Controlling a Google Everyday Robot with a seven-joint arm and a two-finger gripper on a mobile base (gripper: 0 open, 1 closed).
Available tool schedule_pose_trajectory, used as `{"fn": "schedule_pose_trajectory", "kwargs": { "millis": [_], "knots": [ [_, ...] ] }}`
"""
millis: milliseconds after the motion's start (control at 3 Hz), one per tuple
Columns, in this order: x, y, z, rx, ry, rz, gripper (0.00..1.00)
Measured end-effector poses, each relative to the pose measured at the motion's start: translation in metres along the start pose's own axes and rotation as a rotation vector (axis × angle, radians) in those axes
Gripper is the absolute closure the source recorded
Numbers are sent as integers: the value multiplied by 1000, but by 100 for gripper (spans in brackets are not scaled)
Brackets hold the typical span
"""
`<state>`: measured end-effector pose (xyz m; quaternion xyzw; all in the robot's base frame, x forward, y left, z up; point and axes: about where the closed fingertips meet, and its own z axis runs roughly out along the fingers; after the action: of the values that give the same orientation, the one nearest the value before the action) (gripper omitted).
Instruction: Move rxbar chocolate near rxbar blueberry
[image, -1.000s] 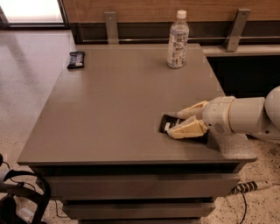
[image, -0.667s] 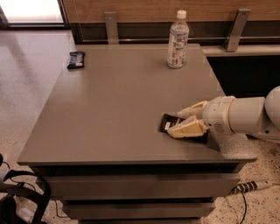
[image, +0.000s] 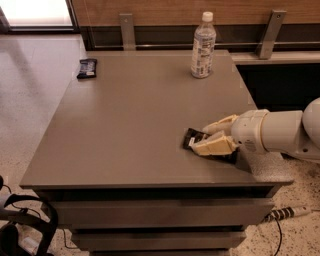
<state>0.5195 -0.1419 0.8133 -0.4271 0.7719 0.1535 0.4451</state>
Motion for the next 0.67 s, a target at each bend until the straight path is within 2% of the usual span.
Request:
{"fn": "schedule_pose_trajectory", "kwargs": {
  "millis": [667],
  "knots": [
    [0, 0, 0, 0, 0, 0, 100]
  ]
}}
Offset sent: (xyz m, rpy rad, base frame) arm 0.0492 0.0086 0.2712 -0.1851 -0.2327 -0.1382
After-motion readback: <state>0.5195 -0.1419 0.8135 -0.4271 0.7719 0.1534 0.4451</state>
